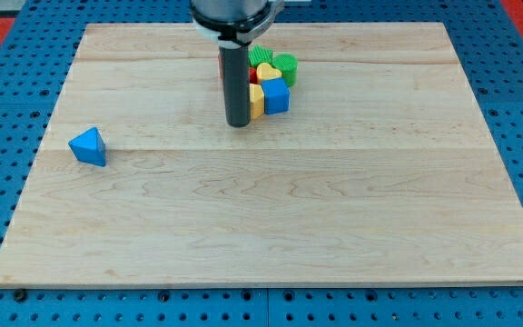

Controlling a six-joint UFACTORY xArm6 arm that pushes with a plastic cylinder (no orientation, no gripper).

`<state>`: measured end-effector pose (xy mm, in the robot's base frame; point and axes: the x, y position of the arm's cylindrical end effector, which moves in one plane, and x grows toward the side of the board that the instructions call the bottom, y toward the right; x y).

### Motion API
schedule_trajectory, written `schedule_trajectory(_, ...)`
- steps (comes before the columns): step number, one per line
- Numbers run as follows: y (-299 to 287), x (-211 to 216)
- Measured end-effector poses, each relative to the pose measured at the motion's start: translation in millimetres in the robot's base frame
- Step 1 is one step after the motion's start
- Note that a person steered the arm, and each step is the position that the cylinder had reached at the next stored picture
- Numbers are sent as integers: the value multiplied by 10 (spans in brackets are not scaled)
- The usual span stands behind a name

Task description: Move the blue triangle diagonally to the yellow hexagon

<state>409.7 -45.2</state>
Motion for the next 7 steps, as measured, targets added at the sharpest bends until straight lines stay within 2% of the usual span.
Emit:
schedule_trajectory(1, -902, 626)
schedule_trajectory(2, -2180, 768)
schedule_trajectory(3, -2556, 553)
schedule_trajectory(4, -1969, 523)
schedule_trajectory(5, -1225, 684)
schedule_trajectory(6, -1674, 657)
schedule_trajectory(7, -2379, 483)
